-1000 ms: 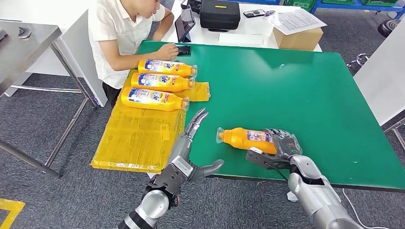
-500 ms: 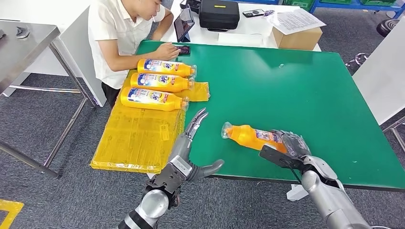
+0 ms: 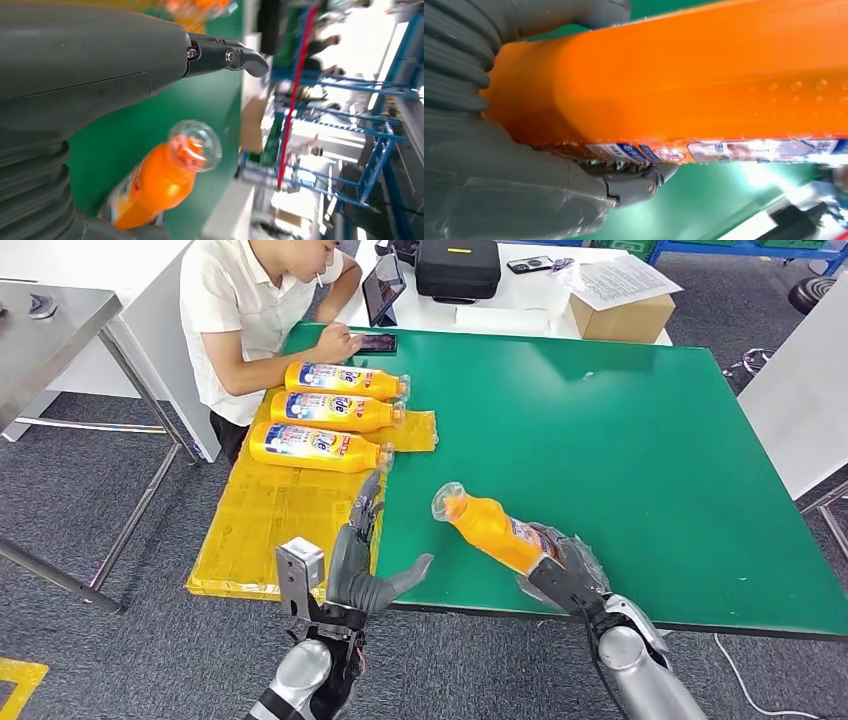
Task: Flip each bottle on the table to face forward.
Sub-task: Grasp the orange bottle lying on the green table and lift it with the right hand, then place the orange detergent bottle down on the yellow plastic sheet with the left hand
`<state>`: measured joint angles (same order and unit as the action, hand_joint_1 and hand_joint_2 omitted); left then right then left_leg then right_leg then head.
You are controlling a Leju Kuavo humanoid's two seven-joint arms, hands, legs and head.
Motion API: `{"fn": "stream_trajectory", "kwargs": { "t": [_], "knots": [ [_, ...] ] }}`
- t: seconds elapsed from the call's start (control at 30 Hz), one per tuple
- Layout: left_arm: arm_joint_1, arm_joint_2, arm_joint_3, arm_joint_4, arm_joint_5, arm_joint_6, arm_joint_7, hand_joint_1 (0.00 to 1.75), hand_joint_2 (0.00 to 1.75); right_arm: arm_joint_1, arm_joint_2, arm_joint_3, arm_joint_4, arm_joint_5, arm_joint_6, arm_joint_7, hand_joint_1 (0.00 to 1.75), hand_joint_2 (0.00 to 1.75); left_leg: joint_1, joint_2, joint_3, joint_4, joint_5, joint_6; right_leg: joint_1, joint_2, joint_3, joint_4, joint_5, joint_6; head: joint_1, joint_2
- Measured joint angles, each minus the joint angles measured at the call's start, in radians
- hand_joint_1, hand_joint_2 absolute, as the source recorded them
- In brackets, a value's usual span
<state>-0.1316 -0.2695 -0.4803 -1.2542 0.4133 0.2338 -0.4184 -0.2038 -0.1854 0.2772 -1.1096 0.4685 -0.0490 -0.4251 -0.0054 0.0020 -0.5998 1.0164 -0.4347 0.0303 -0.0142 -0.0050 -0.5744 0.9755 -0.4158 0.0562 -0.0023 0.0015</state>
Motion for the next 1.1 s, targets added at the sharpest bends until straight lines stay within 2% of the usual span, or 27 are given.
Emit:
{"fn": "stream_trajectory", "kwargs": {
  "t": [0.17,0.23,0.47,0.6,0.7,0.87,1.1],
  "knots": [
    [0.052,0.017,0.025,0.002,0.185,-0.252,0.014,0.00,1.75,0.019,0.051,0.002,-0.074,-0.075,-0.007,-0.044,1.75,1.75,0.000,0.000,-0.005,0.000,0.000,0.000,0.000,0.000,-0.005,0.000,0.000,0.000,0.000,0.000],
    [0.065,0.022,0.039,0.005,0.208,-0.296,0.016,0.00,1.75,0.019,0.068,0.006,-0.095,-0.090,-0.006,-0.049,1.75,1.75,0.000,-0.001,-0.006,0.000,0.000,0.000,0.000,-0.001,-0.006,0.000,-0.001,0.000,0.000,0.000],
    [0.074,0.029,0.044,0.006,0.026,-0.226,-0.038,0.00,1.75,0.021,0.108,0.032,-0.131,-0.134,0.016,-0.054,1.74,1.75,0.000,-0.002,-0.008,0.000,0.000,0.000,0.000,-0.001,-0.007,0.000,-0.001,0.000,0.000,0.000],
    [0.071,0.029,0.040,0.013,-0.022,-0.190,-0.041,0.00,1.75,0.022,0.120,0.056,-0.134,-0.137,0.049,-0.054,1.58,1.75,0.000,-0.002,-0.008,0.000,0.000,0.000,0.000,-0.001,-0.007,0.000,-0.001,0.000,0.000,0.000],
    [0.056,0.029,0.040,0.030,-0.045,-0.156,-0.040,0.00,1.75,0.022,0.133,0.090,-0.133,-0.132,0.075,-0.053,1.57,1.75,0.000,-0.002,-0.008,0.000,0.000,0.000,0.000,-0.001,-0.008,0.000,-0.001,0.000,0.000,0.000],
    [0.014,0.021,0.063,0.060,0.046,-0.132,0.005,0.00,1.75,0.016,0.171,0.174,-0.122,-0.125,0.099,-0.063,1.51,1.75,0.000,-0.002,-0.008,0.000,0.000,0.000,0.000,-0.001,-0.008,0.001,-0.001,0.000,0.000,0.000],
    [-0.004,0.014,0.083,0.065,0.248,-0.248,0.058,0.00,1.75,-0.010,0.202,0.268,-0.092,-0.191,0.133,-0.111,1.51,1.75,0.000,-0.002,-0.009,0.000,0.000,0.000,0.000,-0.002,-0.009,0.001,-0.001,0.000,0.000,0.000]
  ]
}}
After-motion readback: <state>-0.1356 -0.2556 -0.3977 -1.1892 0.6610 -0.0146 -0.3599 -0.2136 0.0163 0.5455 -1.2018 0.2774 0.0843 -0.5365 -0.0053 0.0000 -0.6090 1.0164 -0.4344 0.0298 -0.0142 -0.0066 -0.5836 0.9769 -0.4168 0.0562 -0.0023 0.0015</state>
